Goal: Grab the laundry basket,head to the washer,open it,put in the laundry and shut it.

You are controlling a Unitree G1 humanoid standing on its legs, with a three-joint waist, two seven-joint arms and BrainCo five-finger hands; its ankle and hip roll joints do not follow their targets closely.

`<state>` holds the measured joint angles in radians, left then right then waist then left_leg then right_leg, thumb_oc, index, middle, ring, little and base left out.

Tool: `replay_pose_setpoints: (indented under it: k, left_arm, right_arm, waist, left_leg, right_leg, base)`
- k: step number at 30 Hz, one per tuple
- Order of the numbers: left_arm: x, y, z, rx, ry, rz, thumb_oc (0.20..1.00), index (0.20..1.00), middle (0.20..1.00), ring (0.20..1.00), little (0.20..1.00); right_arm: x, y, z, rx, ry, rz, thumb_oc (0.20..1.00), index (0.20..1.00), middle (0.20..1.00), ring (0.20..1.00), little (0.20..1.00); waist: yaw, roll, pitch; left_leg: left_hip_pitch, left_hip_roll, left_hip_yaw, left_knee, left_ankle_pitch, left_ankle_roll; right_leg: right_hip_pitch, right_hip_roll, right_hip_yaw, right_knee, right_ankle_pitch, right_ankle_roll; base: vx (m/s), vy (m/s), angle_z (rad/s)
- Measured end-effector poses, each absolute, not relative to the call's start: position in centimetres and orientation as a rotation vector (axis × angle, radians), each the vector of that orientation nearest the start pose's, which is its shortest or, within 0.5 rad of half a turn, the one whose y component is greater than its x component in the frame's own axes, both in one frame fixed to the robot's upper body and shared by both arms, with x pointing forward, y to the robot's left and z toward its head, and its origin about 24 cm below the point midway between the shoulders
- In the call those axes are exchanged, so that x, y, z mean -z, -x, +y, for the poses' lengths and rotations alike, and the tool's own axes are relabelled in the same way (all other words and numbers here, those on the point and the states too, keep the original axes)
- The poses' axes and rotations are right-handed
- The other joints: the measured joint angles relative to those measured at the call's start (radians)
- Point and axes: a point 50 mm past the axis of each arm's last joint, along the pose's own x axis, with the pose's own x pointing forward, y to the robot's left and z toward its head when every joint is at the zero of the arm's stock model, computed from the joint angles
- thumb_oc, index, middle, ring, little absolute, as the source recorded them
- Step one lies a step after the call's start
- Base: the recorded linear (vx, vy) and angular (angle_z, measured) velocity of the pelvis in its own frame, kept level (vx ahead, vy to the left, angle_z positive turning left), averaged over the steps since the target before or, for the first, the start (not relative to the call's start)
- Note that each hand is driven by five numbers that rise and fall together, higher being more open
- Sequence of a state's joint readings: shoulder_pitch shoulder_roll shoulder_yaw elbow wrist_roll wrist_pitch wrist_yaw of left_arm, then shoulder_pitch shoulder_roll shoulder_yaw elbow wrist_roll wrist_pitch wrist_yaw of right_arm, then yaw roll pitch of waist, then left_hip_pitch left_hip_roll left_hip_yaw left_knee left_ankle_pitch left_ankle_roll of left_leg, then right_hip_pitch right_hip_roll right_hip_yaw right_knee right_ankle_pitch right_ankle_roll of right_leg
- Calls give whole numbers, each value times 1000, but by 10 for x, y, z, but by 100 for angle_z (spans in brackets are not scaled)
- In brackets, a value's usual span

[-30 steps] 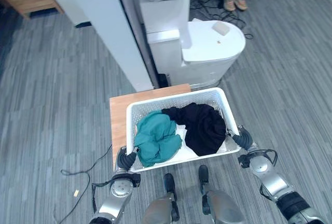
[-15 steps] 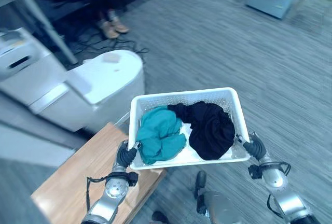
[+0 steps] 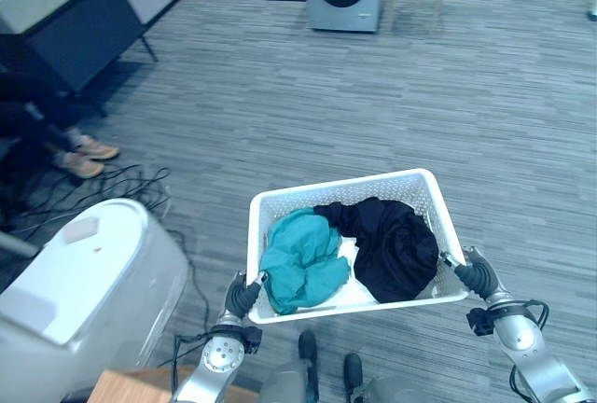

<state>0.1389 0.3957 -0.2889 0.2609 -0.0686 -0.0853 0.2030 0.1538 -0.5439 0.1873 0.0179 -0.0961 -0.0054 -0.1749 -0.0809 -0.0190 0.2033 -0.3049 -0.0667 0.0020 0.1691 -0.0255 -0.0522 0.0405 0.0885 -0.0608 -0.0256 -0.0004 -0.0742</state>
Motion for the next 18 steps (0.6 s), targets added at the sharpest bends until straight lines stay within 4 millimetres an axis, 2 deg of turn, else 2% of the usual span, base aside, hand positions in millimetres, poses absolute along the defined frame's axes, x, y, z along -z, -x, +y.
replay_pose_setpoints:
  k: [3,4,6,7,8,9,10,11,13,14,15,18]
  left_arm:
    - [41,-197,198,19,-365,344,200,200,200,200,200]
    - [44,-192,200,12,-359,361,200,200,200,200,200]
    - [47,-182,202,8,-358,385,200,200,200,200,200]
    - [47,-179,205,5,-365,393,200,200,200,200,200]
    - [46,-179,206,-1,-364,389,200,200,200,200,200]
    - [42,-184,206,5,-370,367,200,200,200,200,200]
    - [40,-186,206,7,-373,357,200,200,200,200,200]
    - [38,-188,207,5,-376,349,200,200,200,200,200]
    - [34,-193,211,-4,-386,331,200,200,200,200,200]
    - [30,-198,213,-11,-391,312,200,200,200,200,200]
    - [27,-200,217,-29,-392,303,200,200,200,200,200]
    - [27,-196,223,-51,-390,307,200,200,200,200,200]
  right_arm:
    - [-17,-216,-225,-20,631,153,200,200,200,200,200]
    - [-16,-215,-223,-23,624,159,200,200,200,200,200]
    - [-11,-210,-221,-41,622,177,200,200,200,200,200]
    - [-4,-206,-217,-41,598,201,200,200,200,200,200]
    - [-4,-206,-216,-37,591,200,200,200,200,200,200]
    - [-6,-206,-217,-31,591,194,200,200,200,200,200]
    - [-8,-208,-218,-29,595,183,200,200,200,200,200]
    - [-11,-212,-217,-30,595,169,200,200,200,200,200]
    - [-15,-217,-214,-32,586,146,200,200,200,200,200]
    - [-15,-218,-212,-33,584,143,200,200,200,200,200]
    - [-16,-220,-207,-46,574,133,200,200,200,200,200]
    - [-21,-226,-203,-62,576,103,200,200,200,200,200]
  waist:
    - [10,-6,1]
    - [17,-2,2]
    - [25,14,-3]
    - [19,13,-13]
    - [21,15,-14]
    - [21,15,-15]
    - [18,12,-16]
    - [24,10,-14]
    - [39,16,-12]
    - [32,17,-8]
    - [50,8,-5]
    - [68,3,-2]
  left_leg:
    - [-26,-43,-10,-24,59,44]
    - [15,-32,20,-54,90,110]
    - [110,-22,17,-103,101,127]
    - [182,-14,20,-142,157,169]
    - [202,-7,24,-165,160,177]
    - [226,-6,24,-190,155,184]
    - [229,-14,41,-192,146,196]
    - [238,-17,76,-199,135,210]
    - [249,-31,100,-206,132,211]
    - [260,-24,107,-210,116,198]
    - [280,-15,143,-221,96,173]
    - [286,13,181,-220,45,132]
  right_leg:
    - [35,24,65,-20,3,-4]
    - [69,36,113,-15,-17,18]
    - [122,59,159,-5,-41,51]
    - [129,70,175,65,-98,74]
    - [95,75,176,152,-131,109]
    - [20,64,164,290,-202,121]
    - [-19,36,149,362,-228,132]
    - [-66,-1,129,438,-257,157]
    - [-151,-89,93,491,-274,161]
    - [-172,-110,80,481,-274,160]
    - [-217,-136,34,448,-270,166]
    - [-334,-150,-60,369,-231,191]
  base:
    - [326,127,-92]
    - [192,99,-99]
    - [206,108,-100]
    - [203,97,-75]
    - [215,85,-67]
    - [156,60,-51]
    - [131,28,-60]
    - [30,-7,-65]
    - [128,-15,-70]
    - [244,-49,-71]
    - [228,-62,-73]
    - [434,-120,-68]
